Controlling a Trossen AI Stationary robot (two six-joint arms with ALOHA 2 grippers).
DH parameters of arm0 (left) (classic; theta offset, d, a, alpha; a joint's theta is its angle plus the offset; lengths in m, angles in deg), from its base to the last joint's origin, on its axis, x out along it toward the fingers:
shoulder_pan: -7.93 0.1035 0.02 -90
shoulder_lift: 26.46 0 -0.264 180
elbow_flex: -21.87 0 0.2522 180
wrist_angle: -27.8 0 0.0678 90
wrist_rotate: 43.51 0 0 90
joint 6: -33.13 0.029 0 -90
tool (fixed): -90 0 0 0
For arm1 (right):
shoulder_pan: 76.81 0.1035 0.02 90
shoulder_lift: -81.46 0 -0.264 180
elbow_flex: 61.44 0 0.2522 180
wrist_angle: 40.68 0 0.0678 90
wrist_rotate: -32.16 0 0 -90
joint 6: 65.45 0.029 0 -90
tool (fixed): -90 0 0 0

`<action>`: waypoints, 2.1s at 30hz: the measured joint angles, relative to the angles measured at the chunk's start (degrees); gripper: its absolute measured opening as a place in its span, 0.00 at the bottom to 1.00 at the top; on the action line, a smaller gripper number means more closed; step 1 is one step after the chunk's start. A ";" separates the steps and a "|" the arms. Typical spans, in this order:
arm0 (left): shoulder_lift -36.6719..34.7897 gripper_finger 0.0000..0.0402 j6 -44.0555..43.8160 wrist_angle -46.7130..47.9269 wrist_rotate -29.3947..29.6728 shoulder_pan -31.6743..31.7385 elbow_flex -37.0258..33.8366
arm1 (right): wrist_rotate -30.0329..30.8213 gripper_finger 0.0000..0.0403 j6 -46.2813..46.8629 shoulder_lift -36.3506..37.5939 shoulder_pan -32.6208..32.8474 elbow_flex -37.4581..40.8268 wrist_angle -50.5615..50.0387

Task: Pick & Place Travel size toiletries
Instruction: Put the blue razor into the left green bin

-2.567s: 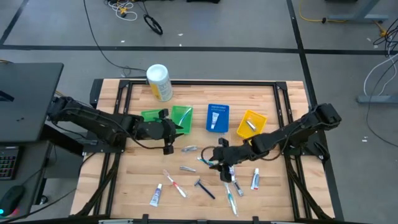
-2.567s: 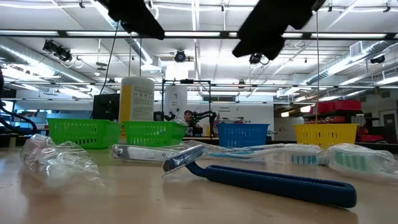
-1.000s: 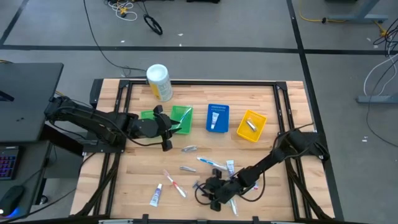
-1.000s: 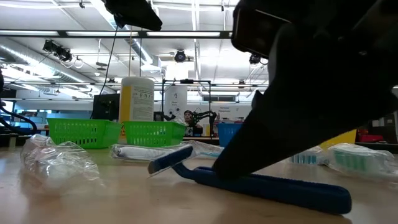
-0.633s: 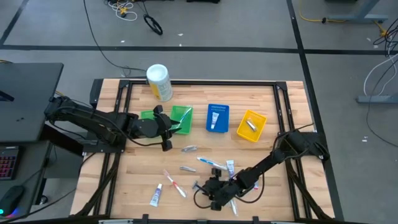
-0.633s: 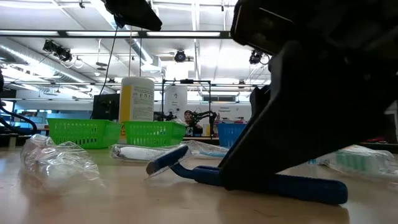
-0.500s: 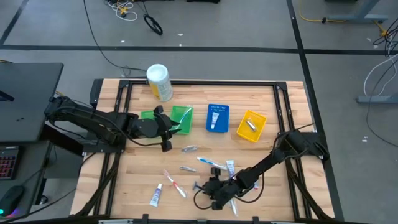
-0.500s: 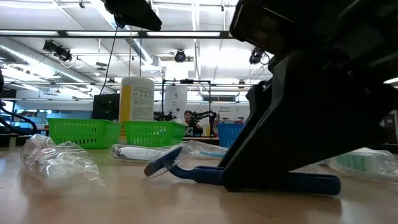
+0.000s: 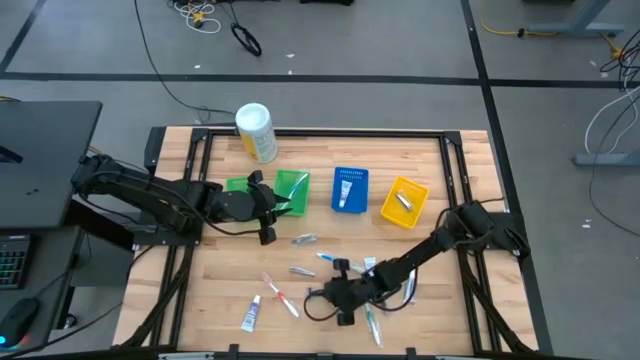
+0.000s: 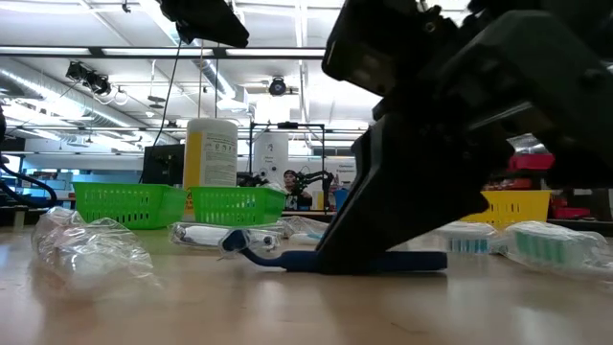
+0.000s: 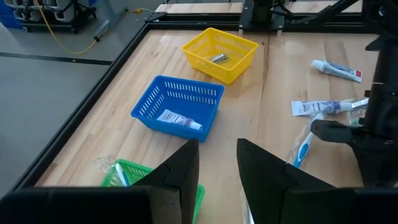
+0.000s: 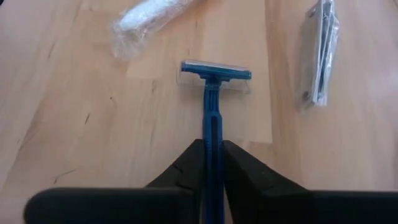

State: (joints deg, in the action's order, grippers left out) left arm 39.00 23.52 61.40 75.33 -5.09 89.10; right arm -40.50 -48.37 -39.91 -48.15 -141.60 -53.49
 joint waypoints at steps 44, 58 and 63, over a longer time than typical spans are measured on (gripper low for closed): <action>-14.08 0.29 7.98 6.78 10.93 1.25 0.08 | -2.58 0.11 -17.12 27.75 -19.21 0.25 -10.42; -16.87 0.29 0.47 -4.76 10.88 1.18 -17.25 | -7.04 0.11 -23.63 27.75 -23.85 0.14 0.90; -16.84 0.29 -0.08 -27.11 7.31 1.18 -28.77 | -6.98 0.11 -30.08 30.31 -23.63 0.15 1.04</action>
State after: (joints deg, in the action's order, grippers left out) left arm 22.15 23.44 34.29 82.64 -3.91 60.33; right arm -47.48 -78.45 -9.60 -71.78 -141.45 -52.45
